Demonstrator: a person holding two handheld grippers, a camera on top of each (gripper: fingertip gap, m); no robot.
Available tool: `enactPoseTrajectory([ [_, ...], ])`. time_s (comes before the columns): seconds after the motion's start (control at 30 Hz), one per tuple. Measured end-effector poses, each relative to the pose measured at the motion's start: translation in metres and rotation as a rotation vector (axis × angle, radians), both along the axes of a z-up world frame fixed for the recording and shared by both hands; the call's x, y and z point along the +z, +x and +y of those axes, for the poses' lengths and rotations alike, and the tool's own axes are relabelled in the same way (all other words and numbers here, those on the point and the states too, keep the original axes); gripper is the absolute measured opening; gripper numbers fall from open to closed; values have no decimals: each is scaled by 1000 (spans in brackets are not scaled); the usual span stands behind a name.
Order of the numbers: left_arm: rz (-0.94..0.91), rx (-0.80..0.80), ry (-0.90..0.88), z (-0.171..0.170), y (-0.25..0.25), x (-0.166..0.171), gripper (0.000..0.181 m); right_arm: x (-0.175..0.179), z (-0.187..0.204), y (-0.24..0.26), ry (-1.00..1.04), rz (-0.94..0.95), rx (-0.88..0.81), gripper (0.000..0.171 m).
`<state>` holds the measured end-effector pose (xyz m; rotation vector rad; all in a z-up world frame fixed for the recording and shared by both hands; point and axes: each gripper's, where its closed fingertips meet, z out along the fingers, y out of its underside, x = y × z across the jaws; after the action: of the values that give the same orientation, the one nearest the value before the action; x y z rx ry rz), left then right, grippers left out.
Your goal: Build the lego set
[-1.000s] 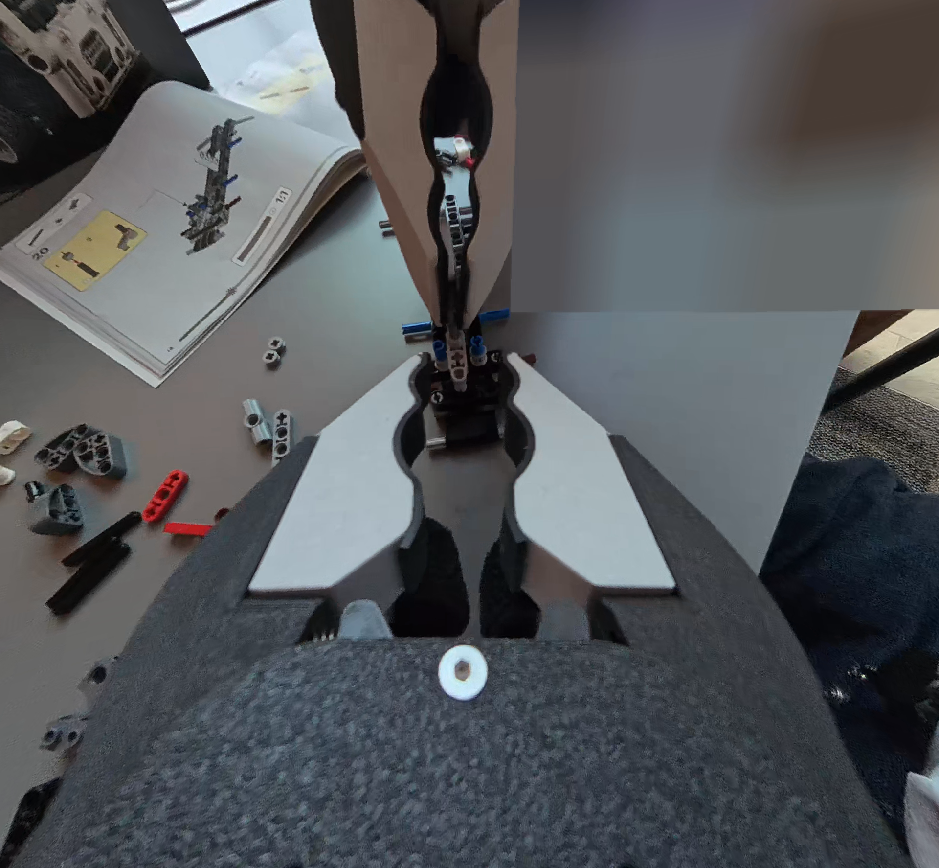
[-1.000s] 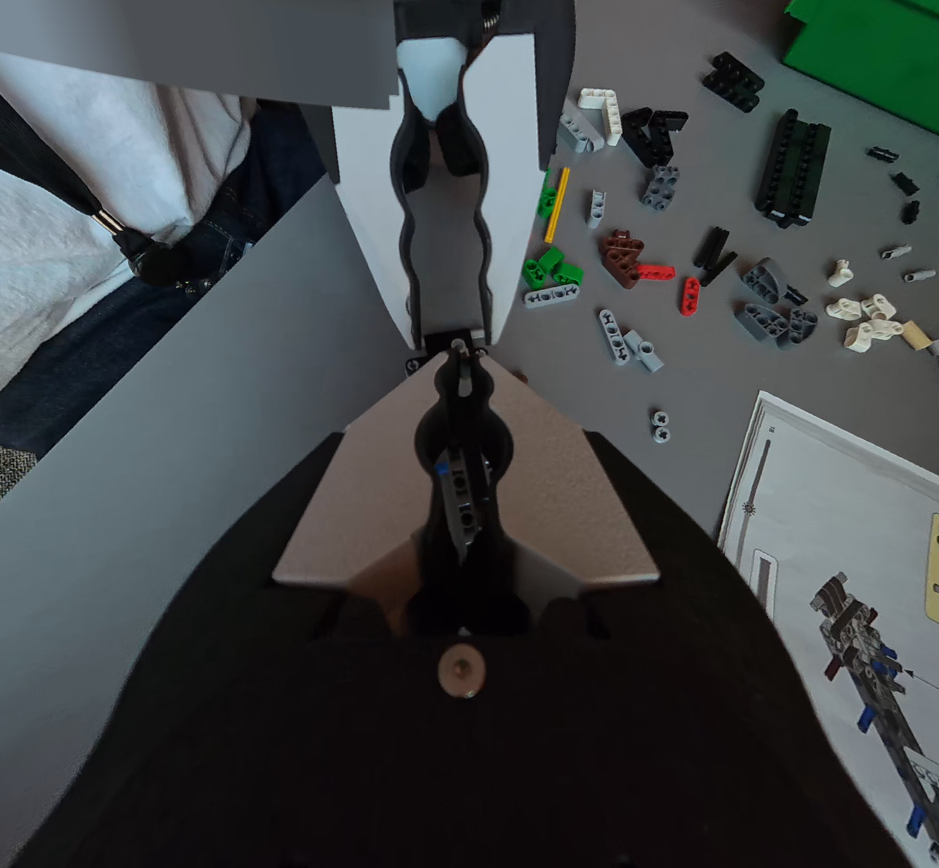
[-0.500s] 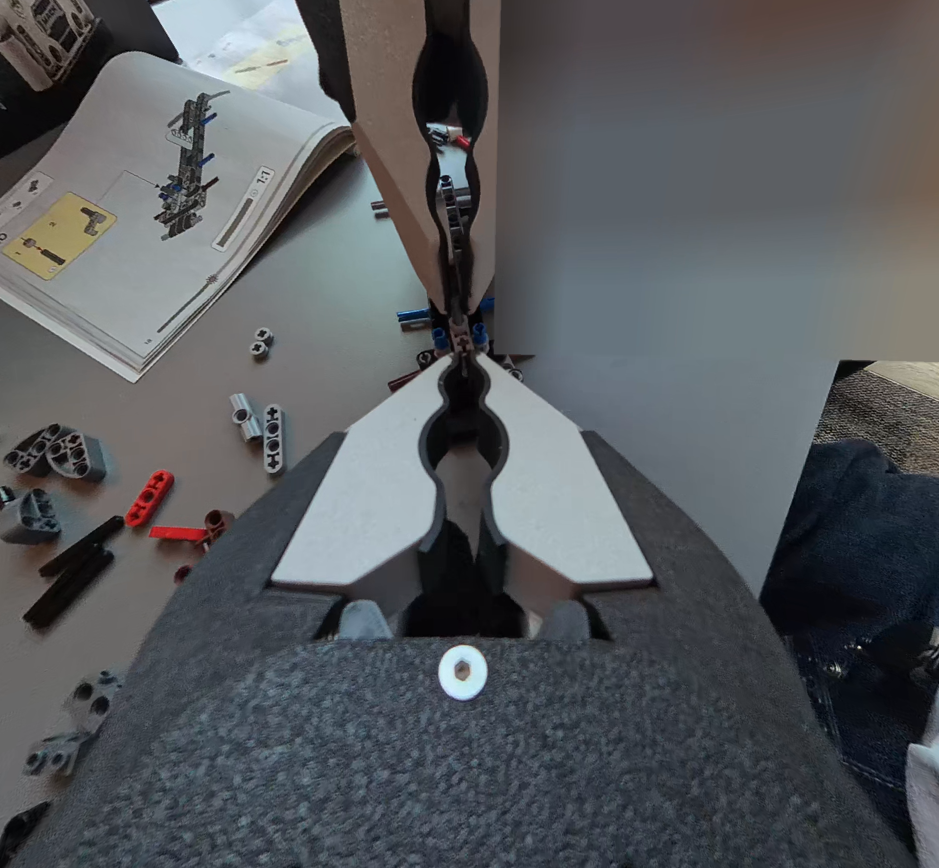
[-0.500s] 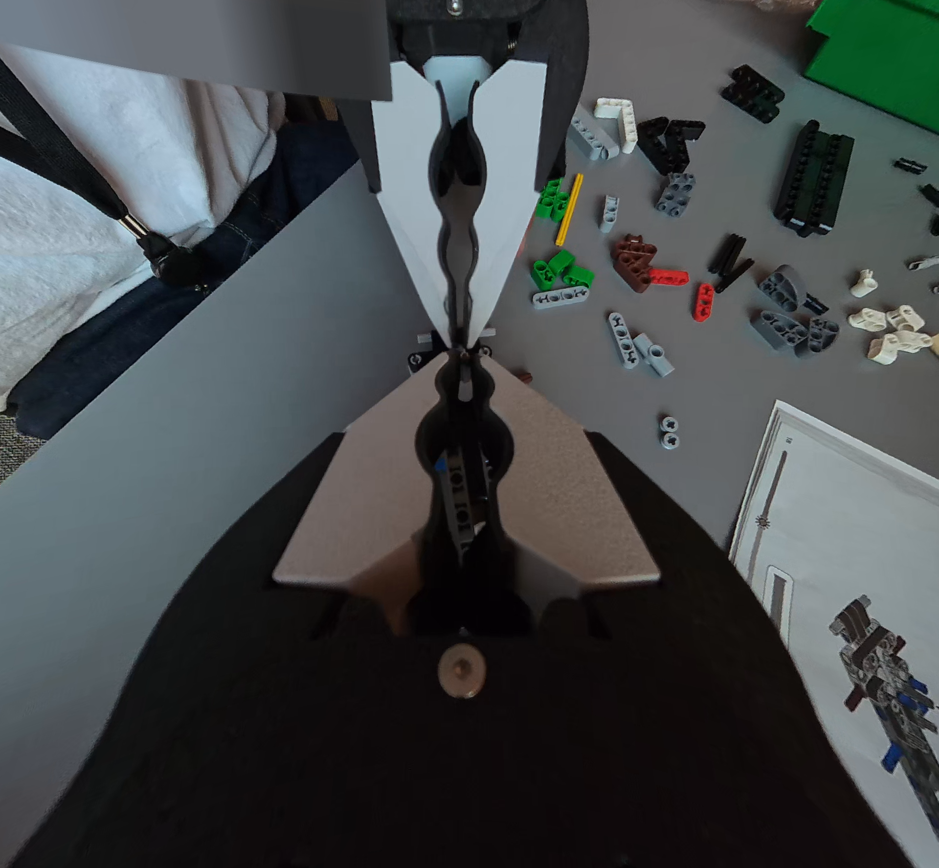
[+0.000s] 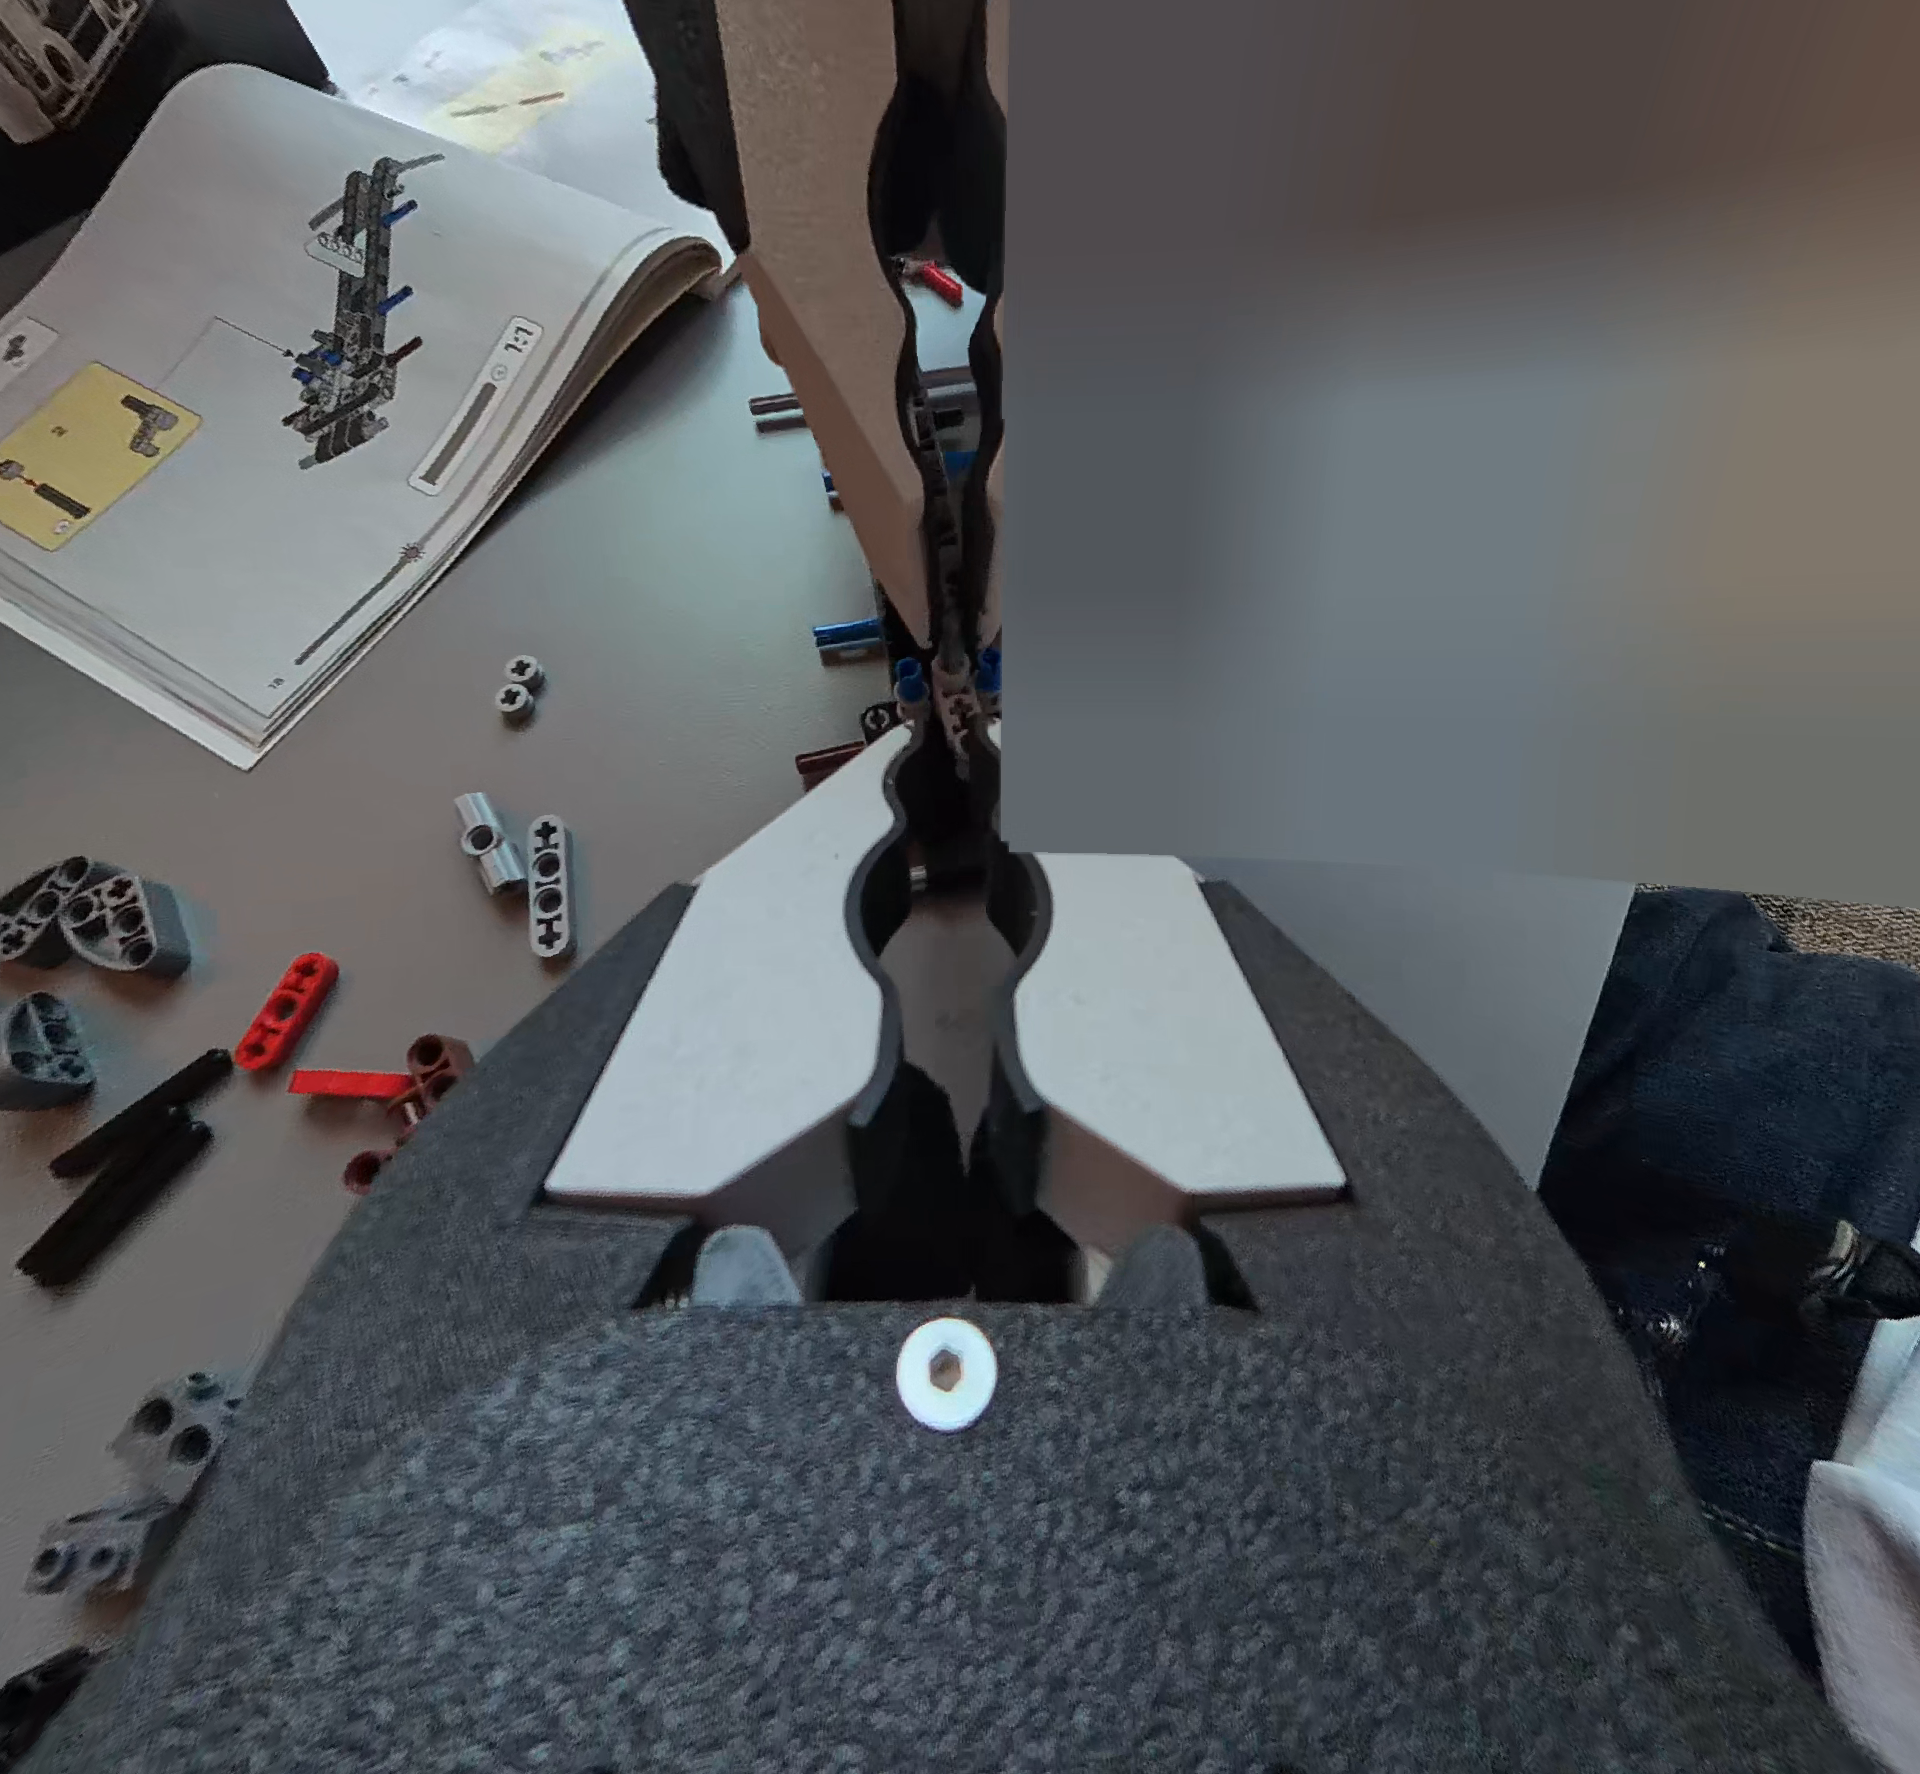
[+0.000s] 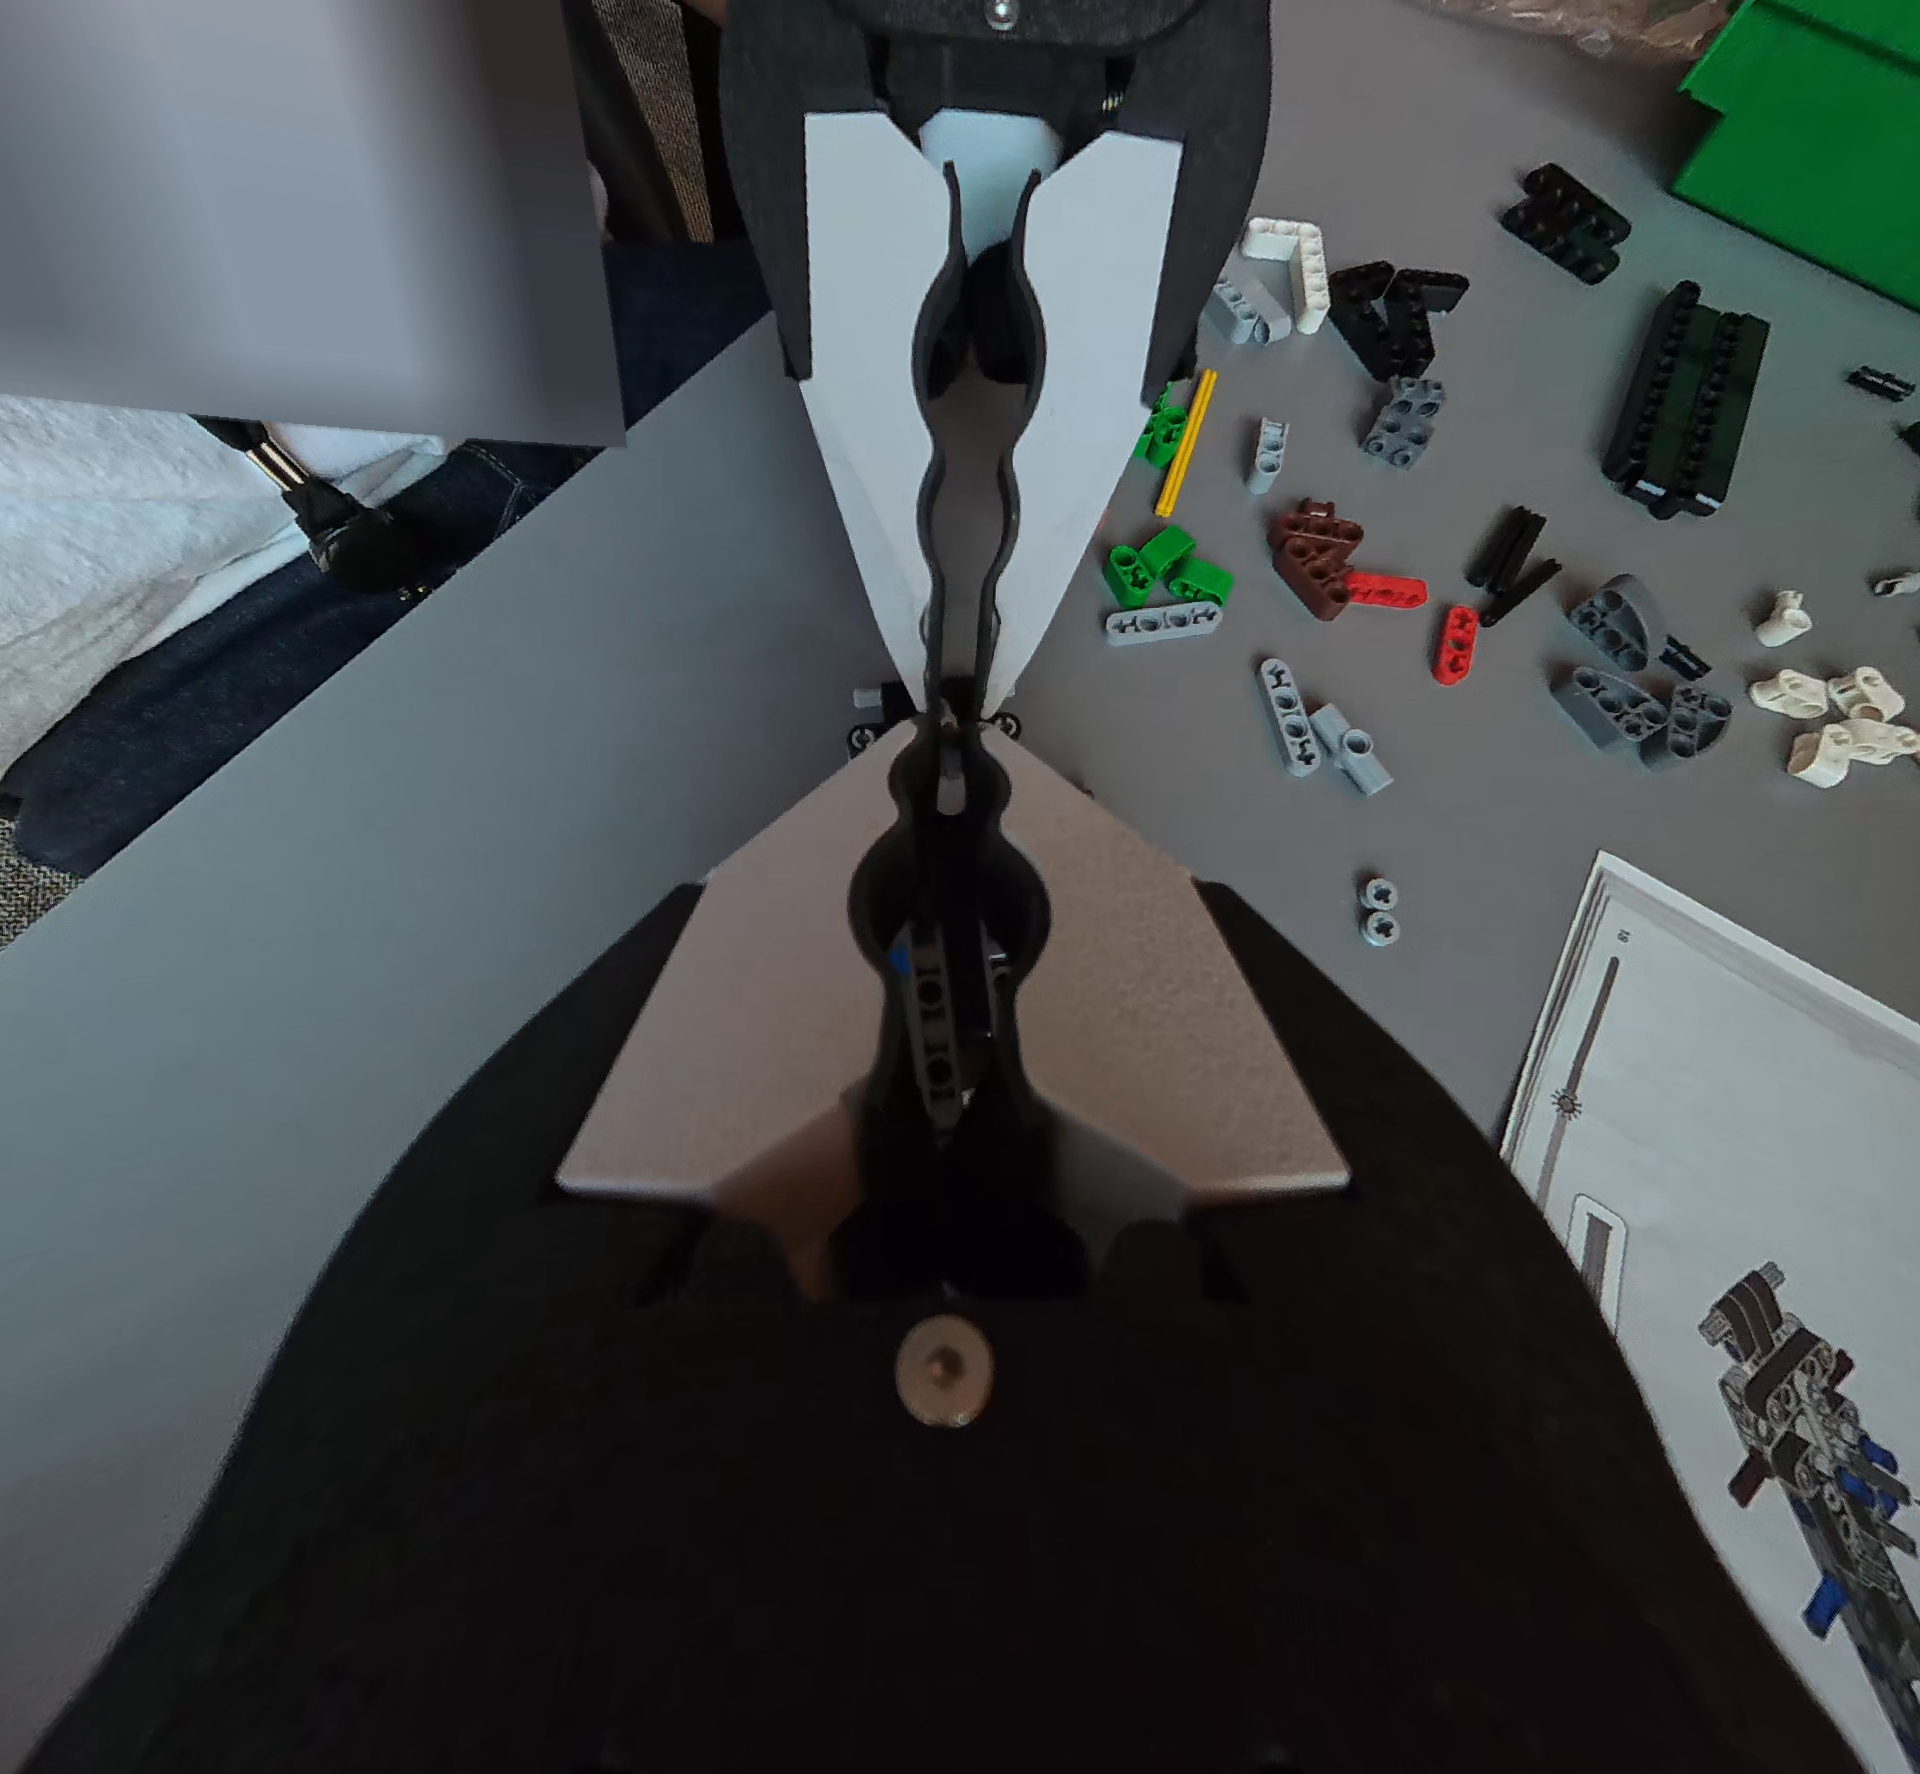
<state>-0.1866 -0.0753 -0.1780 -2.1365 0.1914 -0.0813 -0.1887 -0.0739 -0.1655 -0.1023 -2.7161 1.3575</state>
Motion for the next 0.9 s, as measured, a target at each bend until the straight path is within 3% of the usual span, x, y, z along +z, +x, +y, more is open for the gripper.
enactPoseTrajectory([
  [0.03, 3, 1, -2, 0, 0, 0, 5, 0, 0, 0, -2, 2, -1, 0],
  [0.9, 124, -6, 7, 0, -2, -1, 0, -3, 3, -4, 48, 31, -25, 0],
])
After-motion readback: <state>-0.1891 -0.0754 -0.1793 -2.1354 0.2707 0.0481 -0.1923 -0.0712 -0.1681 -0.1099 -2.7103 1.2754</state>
